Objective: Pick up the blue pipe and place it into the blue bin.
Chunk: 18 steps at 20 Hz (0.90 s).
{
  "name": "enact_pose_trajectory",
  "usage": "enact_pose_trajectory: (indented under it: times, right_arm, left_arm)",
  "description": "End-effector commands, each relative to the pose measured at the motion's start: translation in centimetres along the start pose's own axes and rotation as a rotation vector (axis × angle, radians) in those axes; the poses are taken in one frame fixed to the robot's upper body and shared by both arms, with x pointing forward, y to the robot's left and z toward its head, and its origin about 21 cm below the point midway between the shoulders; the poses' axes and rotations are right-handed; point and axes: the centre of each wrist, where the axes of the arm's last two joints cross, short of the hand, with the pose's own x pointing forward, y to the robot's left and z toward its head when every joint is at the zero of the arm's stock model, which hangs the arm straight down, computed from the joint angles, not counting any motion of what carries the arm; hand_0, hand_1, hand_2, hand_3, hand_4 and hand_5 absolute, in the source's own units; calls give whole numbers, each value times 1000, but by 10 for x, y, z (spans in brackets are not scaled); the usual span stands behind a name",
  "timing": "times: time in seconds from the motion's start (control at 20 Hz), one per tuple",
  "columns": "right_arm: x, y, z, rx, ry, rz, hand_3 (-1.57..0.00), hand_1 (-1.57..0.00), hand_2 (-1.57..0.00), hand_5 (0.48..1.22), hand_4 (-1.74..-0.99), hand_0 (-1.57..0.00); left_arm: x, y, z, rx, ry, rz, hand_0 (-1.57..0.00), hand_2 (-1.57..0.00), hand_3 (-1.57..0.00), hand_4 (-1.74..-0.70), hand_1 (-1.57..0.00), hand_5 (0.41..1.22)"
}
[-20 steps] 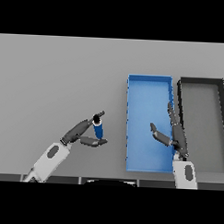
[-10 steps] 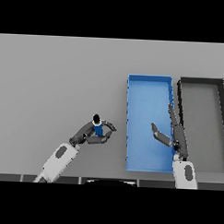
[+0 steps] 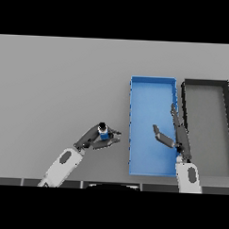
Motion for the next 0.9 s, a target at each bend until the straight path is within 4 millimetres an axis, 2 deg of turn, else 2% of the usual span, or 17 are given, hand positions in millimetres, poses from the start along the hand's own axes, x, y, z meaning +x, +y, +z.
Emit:
enact_pose_trajectory:
  times: [0.0, 0.15, 0.55, 0.7, 0.8, 0.85]
  right_arm:
    - [1, -2, -3, -1, 3, -9, 1, 1, 1, 628, -1219, 1]
    - [3, -2, 0, 6, -6, -4, 1, 1, 1, 636, -1226, 1]
    - [-1, -3, 0, 2, 6, 43, 1, 1, 1, 644, -1161, 1]
    - [-3, -8, 0, -9, -2, 44, 1, 1, 1, 643, -1151, 1]
    - [-3, -2, 15, -48, -15, 58, 1, 1, 1, 643, -1141, 1]
    - [-1, 3, 26, -82, -16, 67, 1, 1, 1, 643, -1139, 1]
  left_arm:
    - [5, 0, -4, 8, -13, -8, -1467, -1495, -1492, -1478, -1483, 1188]
    - [24, -1, -12, 12, -98, 9, -1518, -1532, -1531, -1469, -1526, 1204]
    - [74, -7, -33, -71, -176, -11, -1562, -1564, -1564, -1467, -1563, 1218]
    - [76, -8, -30, -80, -157, -21, -1566, -1568, -1568, -1467, -1567, 1220]
    - [77, -2, -32, -71, -144, -27, -1568, -1569, -1569, -1466, -1569, 1220]
    - [74, -5, -31, -79, -136, -29, -1569, -1569, -1569, -1466, -1569, 1220]
